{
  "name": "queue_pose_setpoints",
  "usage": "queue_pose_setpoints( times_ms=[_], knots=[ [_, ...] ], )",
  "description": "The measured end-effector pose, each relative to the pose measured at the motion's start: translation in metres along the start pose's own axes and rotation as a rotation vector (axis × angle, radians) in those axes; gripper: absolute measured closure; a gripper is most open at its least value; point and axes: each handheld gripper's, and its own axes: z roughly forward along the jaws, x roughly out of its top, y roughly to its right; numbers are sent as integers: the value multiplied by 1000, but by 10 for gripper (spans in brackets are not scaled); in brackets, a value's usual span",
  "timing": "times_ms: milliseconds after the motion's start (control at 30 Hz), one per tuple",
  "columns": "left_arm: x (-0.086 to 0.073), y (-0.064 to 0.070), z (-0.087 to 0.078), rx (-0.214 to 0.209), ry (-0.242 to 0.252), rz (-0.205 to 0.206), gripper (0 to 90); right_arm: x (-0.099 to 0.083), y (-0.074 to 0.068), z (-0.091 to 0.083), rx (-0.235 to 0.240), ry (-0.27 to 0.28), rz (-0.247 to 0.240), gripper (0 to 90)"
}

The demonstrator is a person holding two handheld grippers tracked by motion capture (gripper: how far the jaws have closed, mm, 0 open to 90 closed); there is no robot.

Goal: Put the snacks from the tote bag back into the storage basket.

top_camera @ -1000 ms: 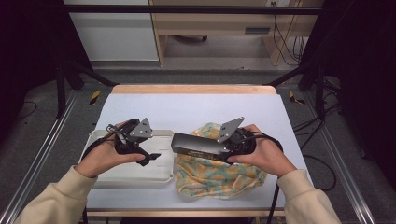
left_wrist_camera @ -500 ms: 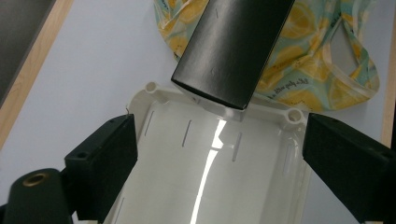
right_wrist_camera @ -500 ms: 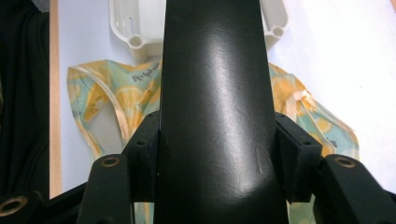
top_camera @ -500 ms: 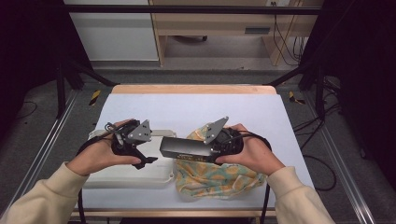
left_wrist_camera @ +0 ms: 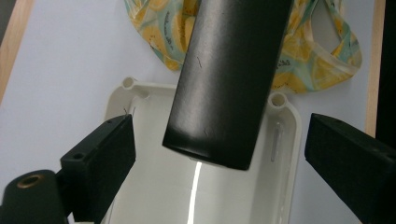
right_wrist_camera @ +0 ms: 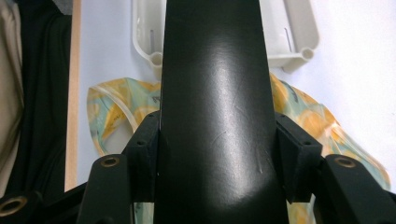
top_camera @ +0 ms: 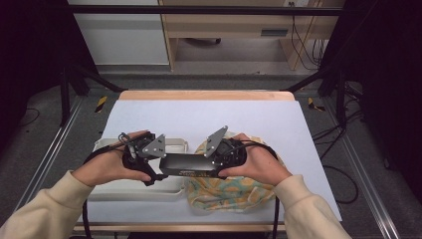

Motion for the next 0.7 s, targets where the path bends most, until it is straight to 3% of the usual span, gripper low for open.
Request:
queue_pose_setpoints(
  times_ms=[267, 500, 700],
  knots=[
    [1, -1, 11, -36, -68, 16, 122, 10, -3, 3, 17, 14, -17, 432],
    [4, -1, 16, -74, -117, 63, 192, 14, -6, 2, 31, 9, -36, 432],
    [5, -1, 19, -90, -149, 68, 252, 16, -7, 1, 32, 9, -48, 432]
  ],
)
